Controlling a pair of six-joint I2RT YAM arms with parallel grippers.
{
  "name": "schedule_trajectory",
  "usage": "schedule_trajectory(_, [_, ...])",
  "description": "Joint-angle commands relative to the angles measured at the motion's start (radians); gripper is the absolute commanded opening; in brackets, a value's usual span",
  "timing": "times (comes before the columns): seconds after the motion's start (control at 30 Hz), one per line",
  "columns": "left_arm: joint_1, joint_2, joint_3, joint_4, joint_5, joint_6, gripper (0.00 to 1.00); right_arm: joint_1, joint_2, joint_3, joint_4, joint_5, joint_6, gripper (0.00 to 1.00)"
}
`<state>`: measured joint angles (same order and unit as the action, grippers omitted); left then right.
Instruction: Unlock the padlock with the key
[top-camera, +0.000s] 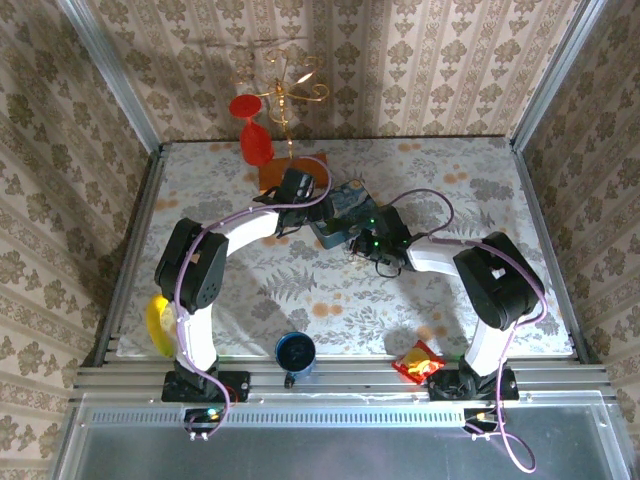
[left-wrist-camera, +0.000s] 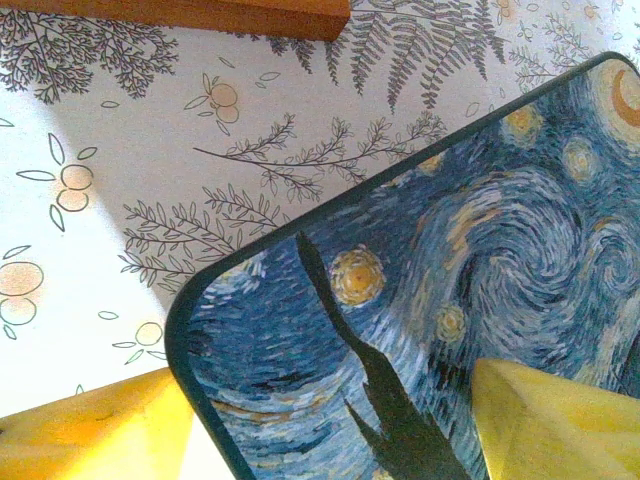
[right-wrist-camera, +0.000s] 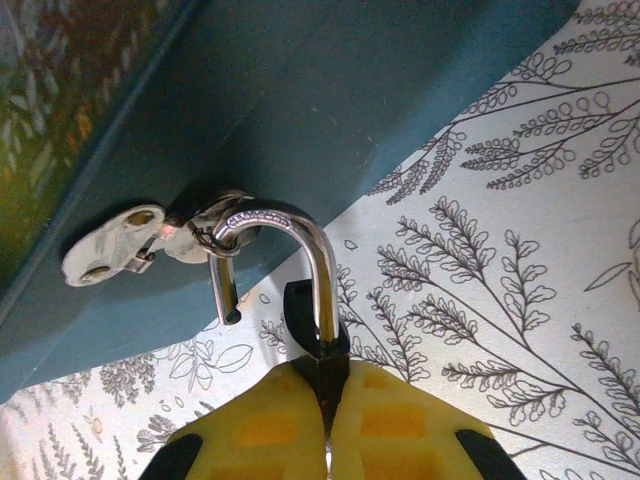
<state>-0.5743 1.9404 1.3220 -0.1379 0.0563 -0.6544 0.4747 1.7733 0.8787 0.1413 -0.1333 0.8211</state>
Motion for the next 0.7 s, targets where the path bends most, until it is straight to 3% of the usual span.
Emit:
schedule_trajectory(0.0, [0.019, 0.025, -0.048, -0.142, -0.057, 0.015, 0.72, -0.019, -0.036, -0.031, 0.054, -0.017, 0.036, 0.0])
schedule_trajectory(0.67, [0.022, 0.017, -0.056, -0.138, -0.059, 0.016, 0.7, -0.06, 0.0, -0.029, 0.155, -0.077, 0.093, 0.0])
